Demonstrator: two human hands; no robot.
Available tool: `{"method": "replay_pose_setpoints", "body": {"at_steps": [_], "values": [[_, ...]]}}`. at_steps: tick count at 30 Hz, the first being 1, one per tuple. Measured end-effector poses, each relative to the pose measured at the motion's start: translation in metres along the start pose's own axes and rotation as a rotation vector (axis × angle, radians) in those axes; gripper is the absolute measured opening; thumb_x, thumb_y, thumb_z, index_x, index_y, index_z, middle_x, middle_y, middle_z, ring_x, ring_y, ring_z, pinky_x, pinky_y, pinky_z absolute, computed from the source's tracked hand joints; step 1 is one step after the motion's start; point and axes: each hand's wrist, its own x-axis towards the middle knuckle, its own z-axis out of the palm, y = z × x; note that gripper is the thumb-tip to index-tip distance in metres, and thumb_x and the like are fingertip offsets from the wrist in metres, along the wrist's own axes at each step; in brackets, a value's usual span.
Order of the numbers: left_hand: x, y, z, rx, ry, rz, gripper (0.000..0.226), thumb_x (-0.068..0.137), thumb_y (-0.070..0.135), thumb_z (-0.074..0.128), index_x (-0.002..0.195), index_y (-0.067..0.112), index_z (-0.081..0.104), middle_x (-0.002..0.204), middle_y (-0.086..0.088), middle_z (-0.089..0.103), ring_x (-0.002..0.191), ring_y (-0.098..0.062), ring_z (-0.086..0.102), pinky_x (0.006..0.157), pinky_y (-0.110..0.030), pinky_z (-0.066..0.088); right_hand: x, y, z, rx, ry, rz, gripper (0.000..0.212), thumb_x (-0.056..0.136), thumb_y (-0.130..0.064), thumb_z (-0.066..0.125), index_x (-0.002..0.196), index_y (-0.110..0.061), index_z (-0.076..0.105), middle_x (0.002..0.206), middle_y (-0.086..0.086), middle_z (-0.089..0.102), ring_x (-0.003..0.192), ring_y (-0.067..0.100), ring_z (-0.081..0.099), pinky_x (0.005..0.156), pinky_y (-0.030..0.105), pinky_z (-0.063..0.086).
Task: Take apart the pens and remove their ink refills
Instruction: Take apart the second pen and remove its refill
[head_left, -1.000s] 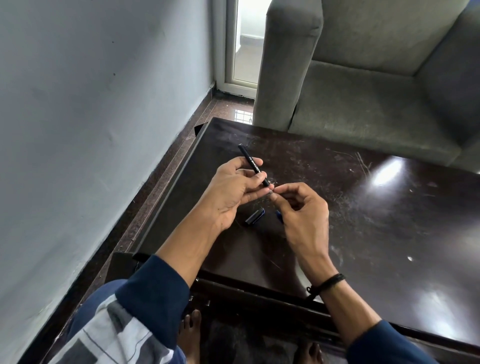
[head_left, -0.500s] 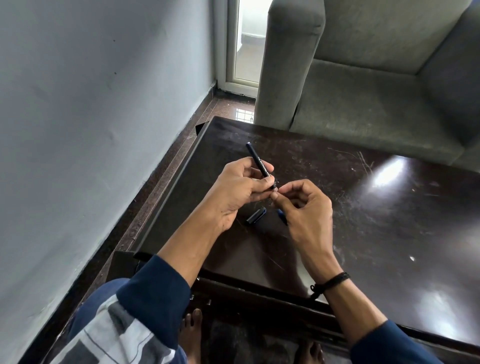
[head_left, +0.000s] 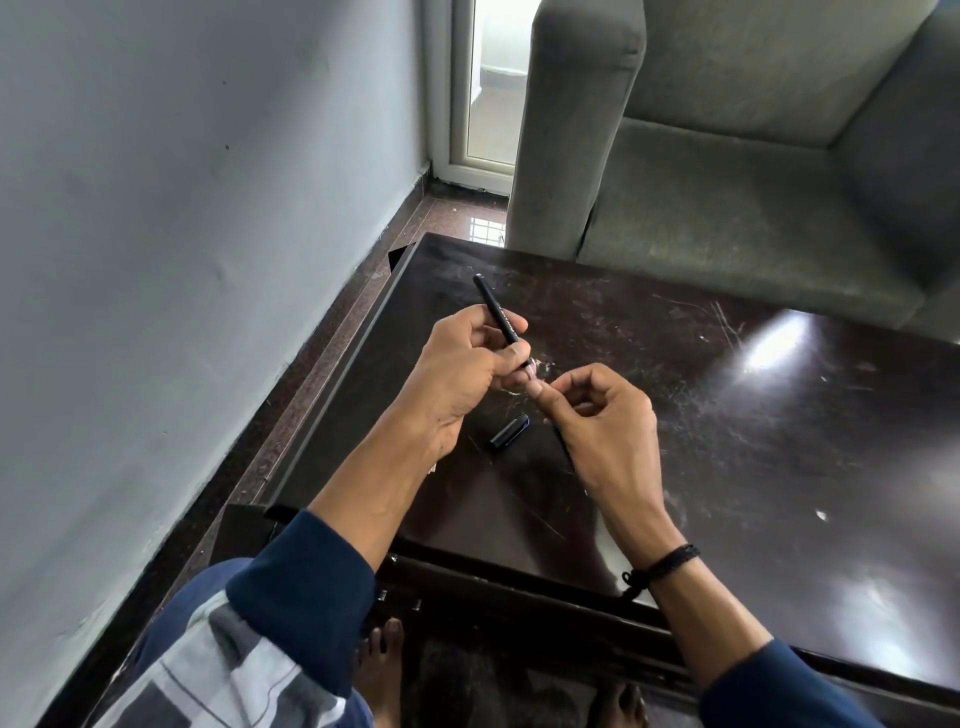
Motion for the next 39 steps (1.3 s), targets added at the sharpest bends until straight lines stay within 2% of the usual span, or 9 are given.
{"method": "replay_pose_setpoints", "body": {"at_steps": [2, 6, 9, 17, 23, 27, 31, 34, 39], "values": [[0.003, 0.0, -0.004, -0.017, 0.059, -0.005, 0.02, 0.091, -0.007, 0.066, 0.106, 0.005, 0.068, 0.094, -0.014, 0.067, 0.079, -0.019, 0.072, 0.075, -0.029, 0.062, 0.002, 0.002, 0.0, -0.05, -0.035, -0.004, 0.018, 0.082, -0.034, 0.084, 0.077, -0.025, 0.069, 0.073, -0.008, 0.072, 0.061, 0.0, 0.059, 0.061, 0.022, 0.05], [0.006, 0.001, -0.008, -0.082, 0.13, -0.02, 0.018, 0.092, -0.008, 0.065, 0.103, 0.006, 0.068, 0.097, -0.015, 0.067, 0.086, -0.026, 0.074, 0.075, -0.028, 0.061, 0.003, 0.005, 0.0, -0.063, -0.097, -0.007, 0.014, 0.084, -0.02, 0.082, 0.082, -0.028, 0.071, 0.076, -0.009, 0.072, 0.066, -0.001, 0.062, 0.063, 0.016, 0.047], [0.006, 0.001, -0.008, -0.09, 0.1, -0.036, 0.019, 0.091, -0.007, 0.066, 0.103, 0.007, 0.069, 0.096, -0.014, 0.067, 0.085, -0.023, 0.074, 0.074, -0.026, 0.06, 0.003, 0.004, 0.0, -0.053, -0.096, -0.023, 0.016, 0.086, -0.015, 0.081, 0.083, -0.028, 0.072, 0.077, -0.009, 0.073, 0.068, -0.001, 0.064, 0.064, 0.012, 0.047], [0.0, -0.003, 0.0, -0.016, -0.069, -0.092, 0.018, 0.09, -0.006, 0.067, 0.103, 0.006, 0.069, 0.097, -0.015, 0.068, 0.08, -0.016, 0.073, 0.075, -0.028, 0.062, 0.003, 0.002, -0.001, -0.003, -0.072, -0.026, 0.012, 0.086, -0.019, 0.082, 0.087, -0.027, 0.073, 0.079, -0.008, 0.074, 0.072, 0.004, 0.067, 0.065, 0.02, 0.053], [0.004, -0.003, -0.003, -0.055, 0.035, -0.055, 0.019, 0.09, -0.008, 0.066, 0.102, 0.006, 0.069, 0.096, -0.016, 0.067, 0.082, -0.02, 0.073, 0.076, -0.03, 0.062, 0.002, 0.001, -0.006, -0.053, -0.069, 0.017, 0.013, 0.082, -0.029, 0.085, 0.086, -0.03, 0.072, 0.079, -0.013, 0.074, 0.068, 0.001, 0.067, 0.066, 0.027, 0.056], [0.008, -0.001, -0.009, -0.117, 0.108, -0.06, 0.019, 0.09, -0.008, 0.066, 0.097, 0.009, 0.07, 0.1, -0.016, 0.066, 0.088, -0.023, 0.072, 0.074, -0.027, 0.06, 0.006, 0.003, -0.006, -0.061, -0.073, 0.053, 0.012, 0.082, -0.018, 0.084, 0.084, -0.026, 0.075, 0.073, -0.01, 0.074, 0.062, -0.005, 0.063, 0.063, 0.017, 0.048], [0.003, -0.001, -0.005, -0.096, 0.012, -0.104, 0.019, 0.09, -0.009, 0.066, 0.102, 0.005, 0.069, 0.098, -0.016, 0.066, 0.087, -0.021, 0.072, 0.077, -0.031, 0.062, 0.006, 0.003, -0.005, -0.037, -0.068, 0.044, 0.013, 0.083, -0.015, 0.084, 0.084, -0.025, 0.076, 0.073, -0.009, 0.073, 0.062, -0.005, 0.061, 0.06, 0.012, 0.046], [-0.001, -0.001, 0.0, -0.074, -0.049, -0.118, 0.019, 0.092, -0.009, 0.063, 0.106, 0.003, 0.068, 0.096, -0.015, 0.067, 0.081, -0.018, 0.073, 0.08, -0.034, 0.063, 0.007, 0.003, -0.005, -0.021, -0.057, 0.033, 0.013, 0.082, -0.016, 0.084, 0.083, -0.025, 0.075, 0.074, -0.008, 0.073, 0.063, -0.002, 0.062, 0.06, 0.015, 0.049], [-0.001, -0.002, 0.0, -0.071, -0.05, -0.134, 0.017, 0.092, -0.008, 0.064, 0.104, 0.003, 0.068, 0.095, -0.014, 0.068, 0.079, -0.019, 0.073, 0.076, -0.032, 0.063, 0.007, 0.005, -0.006, -0.002, -0.057, 0.027, 0.013, 0.082, -0.016, 0.085, 0.082, -0.025, 0.075, 0.075, -0.006, 0.074, 0.066, 0.002, 0.064, 0.063, 0.019, 0.052]]}}
